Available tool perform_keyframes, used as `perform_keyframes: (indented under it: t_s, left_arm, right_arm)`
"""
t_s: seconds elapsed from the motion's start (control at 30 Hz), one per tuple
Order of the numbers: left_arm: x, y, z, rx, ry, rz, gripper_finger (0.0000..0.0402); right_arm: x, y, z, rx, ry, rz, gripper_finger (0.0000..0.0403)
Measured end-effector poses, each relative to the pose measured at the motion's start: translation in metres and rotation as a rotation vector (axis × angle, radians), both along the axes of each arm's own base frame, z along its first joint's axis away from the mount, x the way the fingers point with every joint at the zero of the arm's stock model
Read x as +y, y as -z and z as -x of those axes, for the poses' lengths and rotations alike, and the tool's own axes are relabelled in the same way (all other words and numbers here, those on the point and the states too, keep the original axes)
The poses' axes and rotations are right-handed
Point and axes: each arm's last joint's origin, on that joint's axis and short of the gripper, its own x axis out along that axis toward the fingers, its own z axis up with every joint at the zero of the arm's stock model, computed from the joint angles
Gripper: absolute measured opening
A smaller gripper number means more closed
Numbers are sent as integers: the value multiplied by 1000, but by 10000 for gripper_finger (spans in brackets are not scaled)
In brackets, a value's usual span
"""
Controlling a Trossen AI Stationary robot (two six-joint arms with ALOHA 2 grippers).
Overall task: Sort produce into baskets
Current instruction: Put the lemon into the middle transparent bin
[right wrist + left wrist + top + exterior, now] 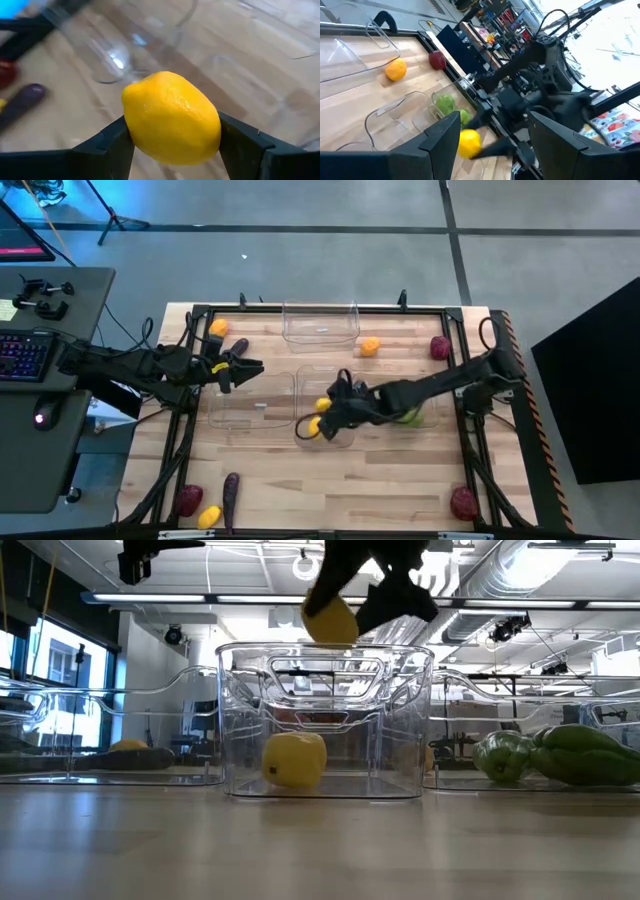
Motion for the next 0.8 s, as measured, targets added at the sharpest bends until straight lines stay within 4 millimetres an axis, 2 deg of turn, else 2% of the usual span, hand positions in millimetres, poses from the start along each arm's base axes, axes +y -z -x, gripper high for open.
perform_keyframes:
  t_s: [0.27, 0.6, 0.7, 0.8]
  left_arm:
    - [0, 0, 0, 3, 2, -7, 218]
    - [0, 0, 0, 12, 9, -52, 218]
    - [0, 0, 0, 12, 9, -51, 218]
    - [0, 0, 0, 11, 9, -51, 218]
  right_arm:
    - [-26, 2, -4, 38, 22, -48, 241]
    - [-31, 1, -5, 30, 33, -69, 365]
    - [-37, -10, -2, 7, 43, -69, 392]
    - [-45, -36, 2, -56, 32, -52, 396]
